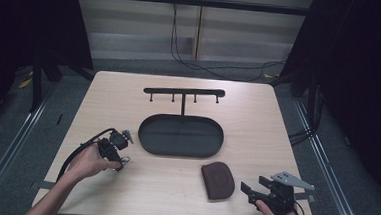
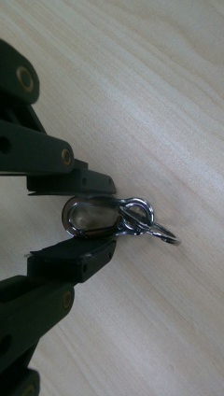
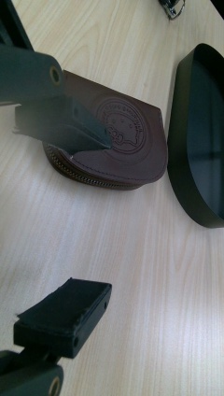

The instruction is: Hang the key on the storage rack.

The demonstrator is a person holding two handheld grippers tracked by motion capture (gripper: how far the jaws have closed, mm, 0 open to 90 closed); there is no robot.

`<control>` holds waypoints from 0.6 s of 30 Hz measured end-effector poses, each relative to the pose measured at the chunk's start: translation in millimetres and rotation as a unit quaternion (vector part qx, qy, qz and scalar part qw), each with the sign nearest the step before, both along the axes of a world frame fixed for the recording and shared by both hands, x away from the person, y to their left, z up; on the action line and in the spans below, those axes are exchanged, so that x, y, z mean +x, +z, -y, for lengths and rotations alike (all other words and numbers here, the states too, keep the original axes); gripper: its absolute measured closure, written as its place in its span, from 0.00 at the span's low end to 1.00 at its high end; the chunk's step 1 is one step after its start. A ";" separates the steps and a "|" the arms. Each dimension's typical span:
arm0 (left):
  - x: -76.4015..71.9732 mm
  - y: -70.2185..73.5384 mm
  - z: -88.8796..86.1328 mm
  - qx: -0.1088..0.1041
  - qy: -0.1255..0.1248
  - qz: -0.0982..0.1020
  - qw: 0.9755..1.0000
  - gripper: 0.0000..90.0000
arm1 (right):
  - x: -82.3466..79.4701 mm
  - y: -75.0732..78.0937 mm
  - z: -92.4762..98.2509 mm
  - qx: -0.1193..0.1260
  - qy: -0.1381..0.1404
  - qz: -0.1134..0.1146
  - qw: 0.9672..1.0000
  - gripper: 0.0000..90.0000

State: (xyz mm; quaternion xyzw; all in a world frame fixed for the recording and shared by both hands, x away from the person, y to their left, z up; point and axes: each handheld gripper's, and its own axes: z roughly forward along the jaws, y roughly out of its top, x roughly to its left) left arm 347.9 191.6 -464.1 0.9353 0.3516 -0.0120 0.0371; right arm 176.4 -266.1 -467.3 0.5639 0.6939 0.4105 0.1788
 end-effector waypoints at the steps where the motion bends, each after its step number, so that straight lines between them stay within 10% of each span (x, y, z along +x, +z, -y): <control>1: 0.2 -0.4 -0.3 -0.004 0.004 -0.002 1.000 0.75 | 0.2 0.0 0.1 0.001 0.000 -0.001 1.000 0.28; 18: 4.7 13.7 -17.4 -0.032 0.015 -0.016 0.999 0.76 | 0.5 -0.3 0.6 0.002 -0.003 -0.001 1.000 0.28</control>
